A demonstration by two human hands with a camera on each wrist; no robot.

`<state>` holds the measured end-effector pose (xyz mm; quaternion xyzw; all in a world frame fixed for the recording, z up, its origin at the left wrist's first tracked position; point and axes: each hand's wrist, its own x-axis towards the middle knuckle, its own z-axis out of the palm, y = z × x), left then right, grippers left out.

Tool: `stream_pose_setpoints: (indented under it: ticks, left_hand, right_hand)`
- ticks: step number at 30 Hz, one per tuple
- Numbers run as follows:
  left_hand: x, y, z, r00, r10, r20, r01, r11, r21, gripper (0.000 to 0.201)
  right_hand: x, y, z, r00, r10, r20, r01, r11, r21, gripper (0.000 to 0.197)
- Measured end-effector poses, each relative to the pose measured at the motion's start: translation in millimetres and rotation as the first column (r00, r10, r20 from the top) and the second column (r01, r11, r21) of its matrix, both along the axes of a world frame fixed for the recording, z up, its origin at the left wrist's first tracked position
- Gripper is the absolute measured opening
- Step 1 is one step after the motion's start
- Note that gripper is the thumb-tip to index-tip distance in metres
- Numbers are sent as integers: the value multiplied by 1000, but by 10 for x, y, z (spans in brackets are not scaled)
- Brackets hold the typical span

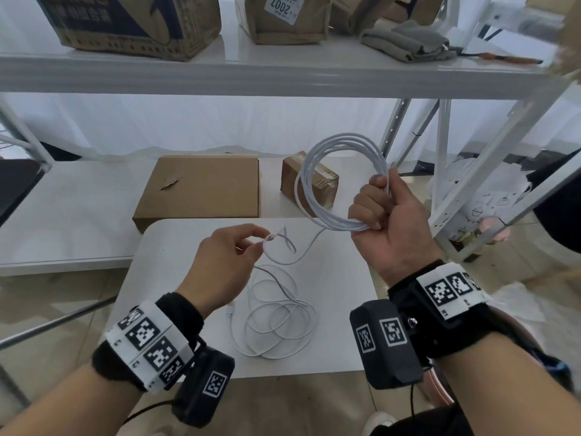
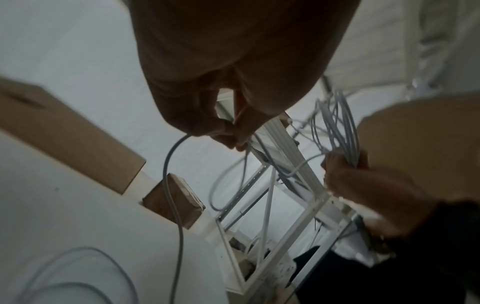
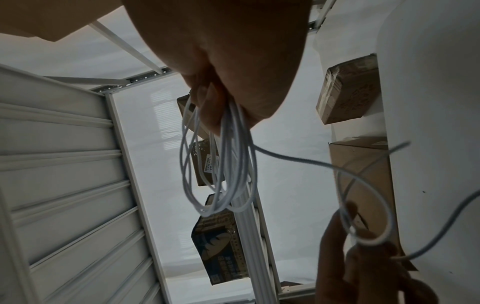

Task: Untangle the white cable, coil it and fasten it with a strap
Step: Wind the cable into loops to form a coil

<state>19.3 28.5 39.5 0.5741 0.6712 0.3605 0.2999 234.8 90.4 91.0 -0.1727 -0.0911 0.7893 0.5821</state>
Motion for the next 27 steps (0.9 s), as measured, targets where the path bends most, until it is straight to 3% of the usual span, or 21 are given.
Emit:
stream_pose_setpoints:
  ticks: [3,5,7,12,16,20,23,27]
  left_hand:
    - [48,-34,-25,976,-83,-204,87,996,11,31]
    - [71,-43,-56,957,-109,-268,119,993,21,29]
    - [85,-48,-66,958,-113,-263,123,992,23,19]
    - [73,-32,-114,957,-118,-263,144,986,84,21]
    - [59,-32,-123,945,-188,-266,209,977,52,14]
    - [30,-67,-157,908,-259,-330,275,961,2,15]
    - [4,-72,-202,805,-311,-506,281,950,-137,17]
    - [-80,-95,-223,567,-391,-725,164,916,-365,11]
  right_hand:
    - [2,-3,13,997,26,-68,-25,1000,14,45]
    - [32,6,11,987,45,-156,-41,999,30,41]
    - [59,15,18,972,47,-228,-40,998,38,39]
    - [136,64,59,982,-81,-169,86,996,25,46]
    - [217,116,81,976,-199,-93,200,980,6,48]
    - [306,159,89,955,-271,-118,271,962,-18,47]
    - [377,180,99,945,-300,-131,300,954,-17,45]
    - [408,185,113,939,-315,-138,316,949,-11,44]
